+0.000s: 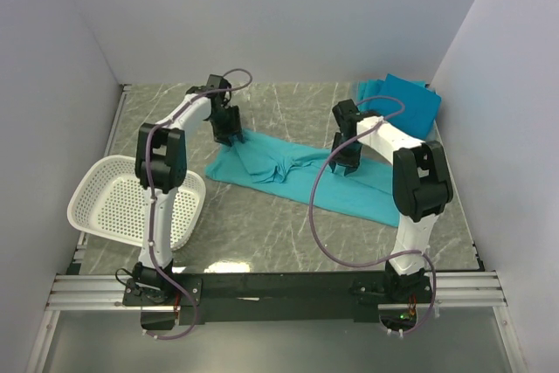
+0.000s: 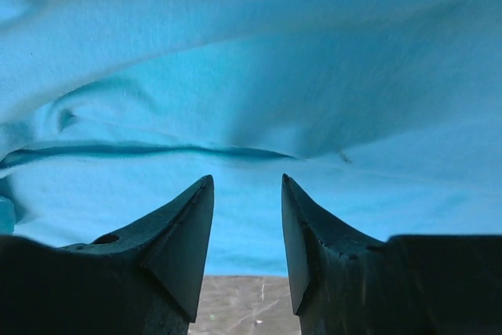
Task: Fold and stack the t-shirts
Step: Fold the tshirt
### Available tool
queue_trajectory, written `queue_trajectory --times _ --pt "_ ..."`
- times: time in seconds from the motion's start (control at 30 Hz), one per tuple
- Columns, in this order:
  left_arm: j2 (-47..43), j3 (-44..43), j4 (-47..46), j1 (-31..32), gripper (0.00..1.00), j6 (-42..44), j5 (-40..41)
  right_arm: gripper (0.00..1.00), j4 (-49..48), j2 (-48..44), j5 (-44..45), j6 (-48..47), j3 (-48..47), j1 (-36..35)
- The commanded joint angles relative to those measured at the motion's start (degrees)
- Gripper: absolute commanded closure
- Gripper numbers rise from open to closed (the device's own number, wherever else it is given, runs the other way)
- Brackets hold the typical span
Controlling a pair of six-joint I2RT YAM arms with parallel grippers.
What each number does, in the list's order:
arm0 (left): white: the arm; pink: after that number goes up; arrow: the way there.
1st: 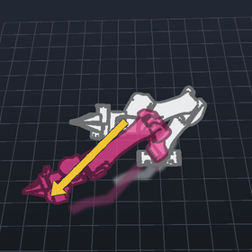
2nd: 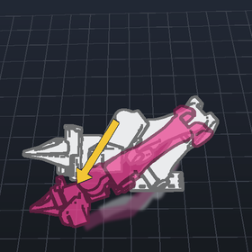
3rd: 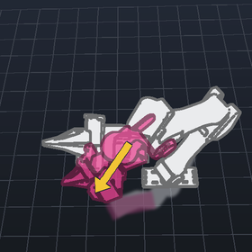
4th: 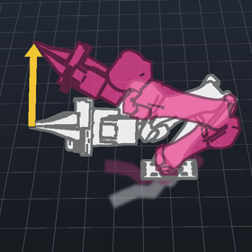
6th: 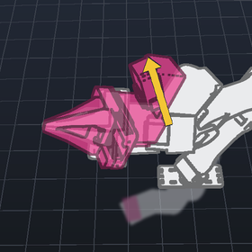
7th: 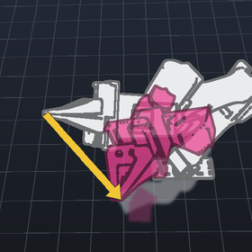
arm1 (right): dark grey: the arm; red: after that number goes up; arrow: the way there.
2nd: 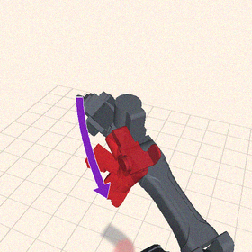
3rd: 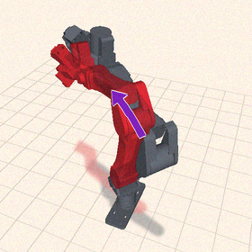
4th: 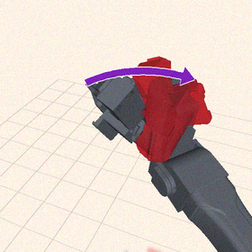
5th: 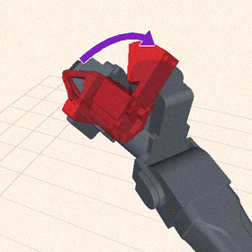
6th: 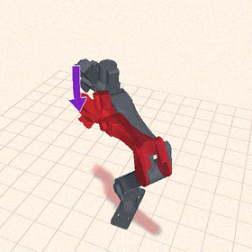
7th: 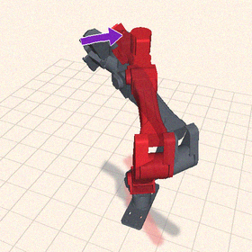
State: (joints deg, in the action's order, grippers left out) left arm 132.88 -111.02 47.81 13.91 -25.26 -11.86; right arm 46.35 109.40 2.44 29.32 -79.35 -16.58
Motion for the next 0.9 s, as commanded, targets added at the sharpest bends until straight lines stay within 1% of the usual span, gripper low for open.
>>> queue_trajectory --times 0.0,0.03,0.2,0.23,0.3,0.37,0.4,0.47,0.5,0.57,0.6,0.63,0.73,0.77,0.87 --pt "2.3 -4.4 -6.7 -0.2 0.47 0.0 -1.9 0.53 -2.5 0.6 -0.9 -1.2 -0.6 1.9" --pt "3.9 -6.6 -7.6 -0.2 0.47 -0.1 -2.5 0.53 -1.7 1.2 -1.0 -1.5 -1.1 2.1" --pt "8.2 -12.1 -11.4 -0.4 0.47 -1.5 -5.2 0.53 0.6 3.2 -1.6 -2.6 -2.0 2.9" --pt "9.4 -14.3 -11.5 -0.5 0.47 -1.6 -5.5 0.53 1.0 2.9 -1.4 -2.7 -2.1 2.9" --pt "10.1 -16.0 -11.5 -0.6 0.47 -2.1 -6.3 0.53 2.0 1.5 -1.1 -3.2 -2.6 2.9" --pt "8.5 -14.8 -12.8 -0.6 0.46 -2.3 -6.9 0.53 3.1 0.3 -1.1 -3.4 -4.2 2.7" --pt "6.4 -13.7 -14.4 -0.6 0.46 -2.6 -7.1 0.53 3.5 -0.6 -1.3 -3.5 -4.9 2.6" --pt "3.7 -10.4 -15.8 -0.6 0.46 -3.3 -7.1 0.53 4.5 -1.3 -2.3 -3.4 -7.8 1.5" --pt "0.9 -9.2 -16.7 -0.6 0.46 -3.5 -7.0 0.53 4.7 -1.6 -2.3 -3.4 -8.9 0.8" --pt "-2.0 -5.9 -17.3 -0.6 0.45 -3.9 -6.3 0.53 5.2 -1.3 -4.0 -3.4 -12.3 -2.2" --pt "-5.1 -4.7 -17.7 -0.5 0.44 -4.1 -5.9 0.53 5.5 -0.6 -4.1 -3.3 -13.5 -3.4" --pt "-6.7 -2.2 -17.7 -0.6 0.44 -4.2 -5.3 0.53 5.7 -0.2 -4.3 -3.1 -14.7 -4.8" --pt "-11.7 1.2 -16.1 -0.6 0.41 -4.1 -2.5 0.53 4.5 2.3 -6.6 -1.6 -18.2 -9.3" --pt "-12.7 2.1 -15.8 -0.6 0.4 -3.4 -2.4 0.53 3.9 3.5 -8.0 -0.5 -19.0 -11.1" --pt "-16.0 5.7 -13.9 -0.6 0.4 -1.8 -4.6 0.52 2.3 6.3 -10.2 0.6 -20.3 -13.6"
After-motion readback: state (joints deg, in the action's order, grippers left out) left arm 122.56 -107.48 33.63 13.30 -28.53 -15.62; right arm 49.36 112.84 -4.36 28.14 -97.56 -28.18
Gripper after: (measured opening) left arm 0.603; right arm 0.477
